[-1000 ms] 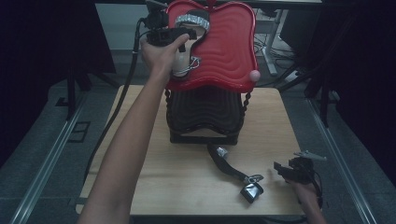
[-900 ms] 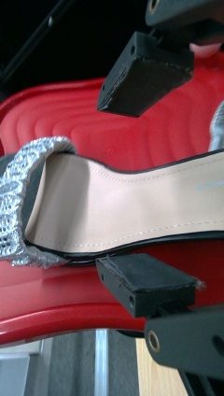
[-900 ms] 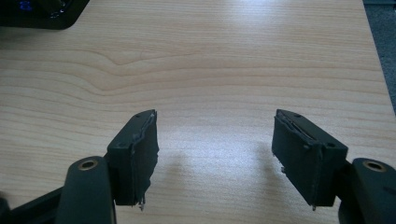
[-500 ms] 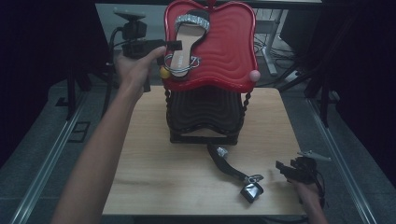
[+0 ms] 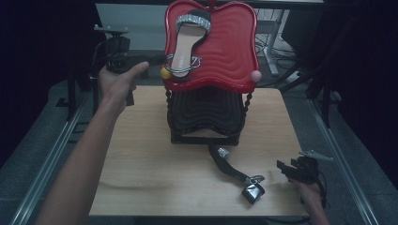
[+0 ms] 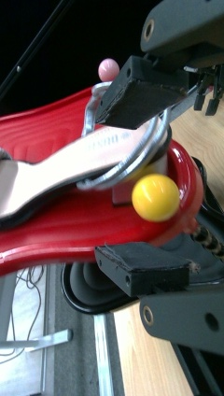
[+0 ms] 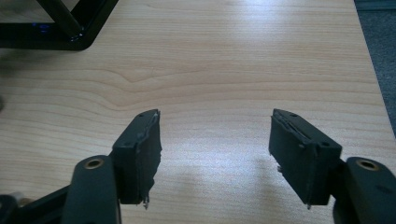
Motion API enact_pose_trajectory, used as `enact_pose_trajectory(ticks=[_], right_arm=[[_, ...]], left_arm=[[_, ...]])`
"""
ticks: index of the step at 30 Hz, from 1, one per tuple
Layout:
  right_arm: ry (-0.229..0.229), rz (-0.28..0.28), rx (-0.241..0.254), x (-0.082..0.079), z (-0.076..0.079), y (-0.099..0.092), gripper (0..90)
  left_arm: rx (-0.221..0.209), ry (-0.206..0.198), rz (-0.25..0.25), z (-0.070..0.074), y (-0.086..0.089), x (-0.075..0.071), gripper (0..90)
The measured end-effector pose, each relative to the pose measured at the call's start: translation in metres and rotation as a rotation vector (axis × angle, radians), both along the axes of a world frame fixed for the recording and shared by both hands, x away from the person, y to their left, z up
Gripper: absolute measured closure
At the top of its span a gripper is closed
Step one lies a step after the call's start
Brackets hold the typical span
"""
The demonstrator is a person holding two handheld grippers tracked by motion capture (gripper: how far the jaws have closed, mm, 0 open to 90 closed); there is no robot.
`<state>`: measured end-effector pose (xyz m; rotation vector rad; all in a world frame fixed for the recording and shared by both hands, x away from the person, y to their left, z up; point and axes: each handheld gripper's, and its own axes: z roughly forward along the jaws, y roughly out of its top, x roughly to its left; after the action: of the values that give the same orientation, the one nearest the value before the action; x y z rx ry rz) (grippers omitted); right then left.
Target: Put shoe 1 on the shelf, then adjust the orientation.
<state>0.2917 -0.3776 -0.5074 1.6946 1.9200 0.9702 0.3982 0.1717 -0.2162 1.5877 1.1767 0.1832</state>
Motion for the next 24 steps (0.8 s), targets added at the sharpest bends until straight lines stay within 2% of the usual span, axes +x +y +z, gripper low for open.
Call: enact_pose_trajectory(ticks=[4,8,13,18,24], right_arm=[[-0.007,0.013,0.002,0.0,0.001,-0.001,37.5],[-0.015,0.034,0.026,0.0,0.005,0.0,41.3],[-0.032,0.066,0.04,-0.001,0.014,0.005,50.4],[-0.051,0.133,0.021,-0.003,0.026,0.01,61.7],[-0.047,0.261,-0.018,-0.005,0.043,0.024,80.6]], left_arm=[[0.002,0.001,0.021,-0.003,0.005,-0.001,32.5],[0.013,0.001,0.027,-0.004,0.007,-0.003,32.7],[0.003,0.002,0.033,-0.007,0.01,-0.005,32.8],[-0.002,0.008,0.034,-0.013,0.015,-0.008,32.7],[-0.011,0.007,0.043,-0.019,0.024,-0.009,32.9]])
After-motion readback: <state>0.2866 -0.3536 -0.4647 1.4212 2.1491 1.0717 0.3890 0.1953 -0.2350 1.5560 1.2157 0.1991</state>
